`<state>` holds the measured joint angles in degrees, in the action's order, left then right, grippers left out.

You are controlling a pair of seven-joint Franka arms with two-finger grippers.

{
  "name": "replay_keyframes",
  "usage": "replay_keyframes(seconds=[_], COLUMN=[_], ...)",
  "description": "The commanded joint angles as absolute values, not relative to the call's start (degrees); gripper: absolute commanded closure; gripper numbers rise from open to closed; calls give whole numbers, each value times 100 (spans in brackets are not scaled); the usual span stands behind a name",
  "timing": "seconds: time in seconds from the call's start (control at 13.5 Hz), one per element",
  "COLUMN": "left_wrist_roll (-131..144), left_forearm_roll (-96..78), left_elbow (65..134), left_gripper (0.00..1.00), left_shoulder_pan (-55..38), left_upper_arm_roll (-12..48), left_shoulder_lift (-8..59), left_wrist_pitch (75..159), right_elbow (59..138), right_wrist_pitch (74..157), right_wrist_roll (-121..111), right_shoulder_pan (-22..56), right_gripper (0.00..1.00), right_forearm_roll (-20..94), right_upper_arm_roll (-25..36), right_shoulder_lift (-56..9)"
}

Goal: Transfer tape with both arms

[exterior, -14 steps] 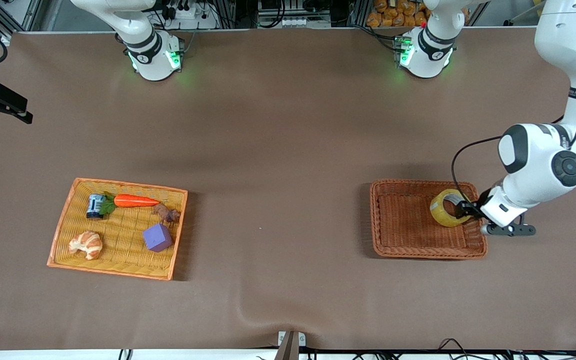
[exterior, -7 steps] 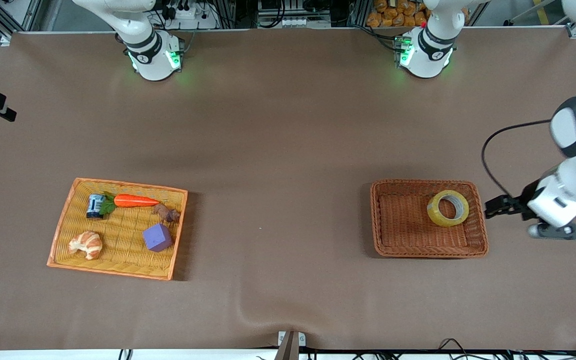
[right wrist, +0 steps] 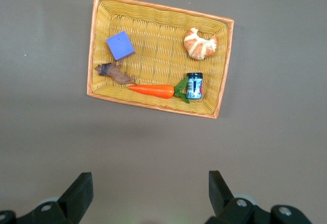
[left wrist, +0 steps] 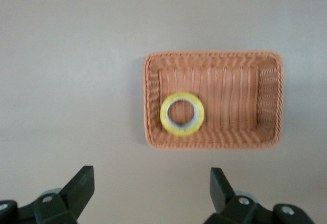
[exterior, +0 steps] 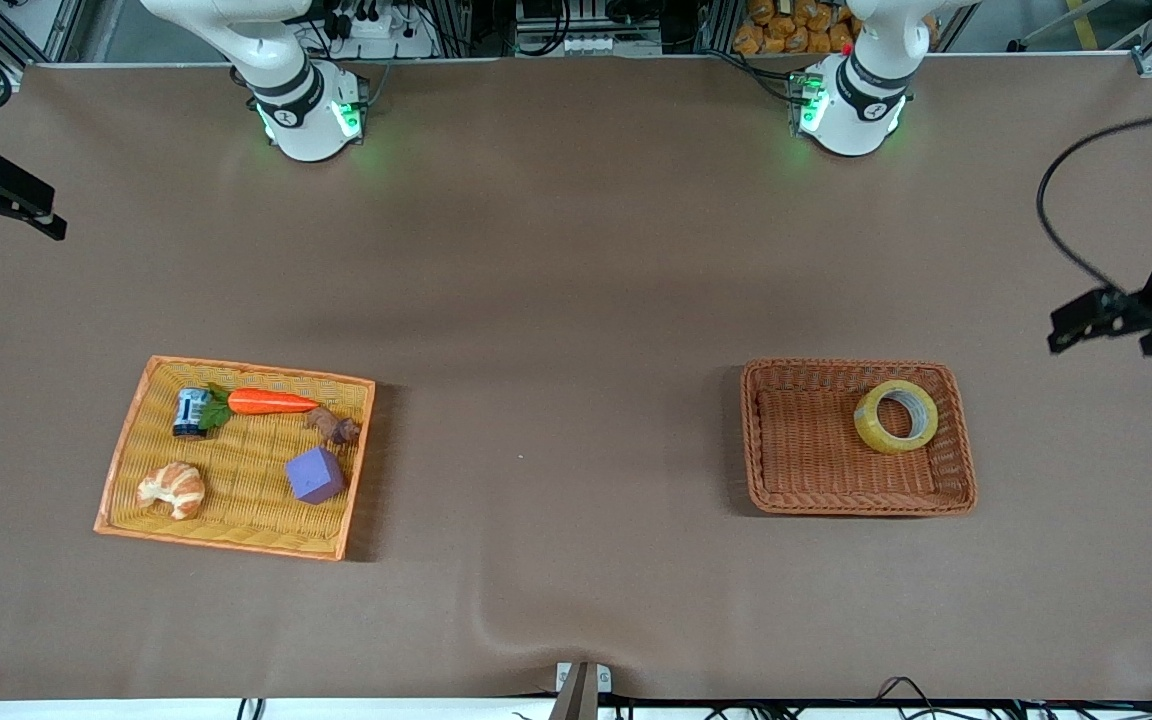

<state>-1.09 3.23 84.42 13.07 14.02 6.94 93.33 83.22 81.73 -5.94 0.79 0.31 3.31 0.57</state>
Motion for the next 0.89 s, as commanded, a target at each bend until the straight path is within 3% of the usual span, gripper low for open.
replay_keyframes(seconds=[0.0,0.15,0.44,0.81], left_wrist_roll=[-53,-53,-62,-44], left_forearm_roll=[211,132,-8,44], left_elbow=[8525,8517,8376,8385], left_gripper=[0,0,0,0], left_shoulder_pan=[1345,1249,239,61], left_upper_arm_roll=[1371,1336,248,255], left_shoulder_lift=[309,299,378,430], left_wrist_pitch=[9070,9070,9070,9062], right_elbow=[8385,8385,8385,8385], right_wrist_pitch=[8051,8016,8051,8156], right_wrist_roll=[-624,-615,-545,-545], right_shoulder_pan=[106,114,123,114], right_gripper=[0,0,0,0], right_forearm_roll=[-27,70,149,360], right_upper_arm_roll=[395,492,492,562], right_shoulder_lift=[167,167,167,167])
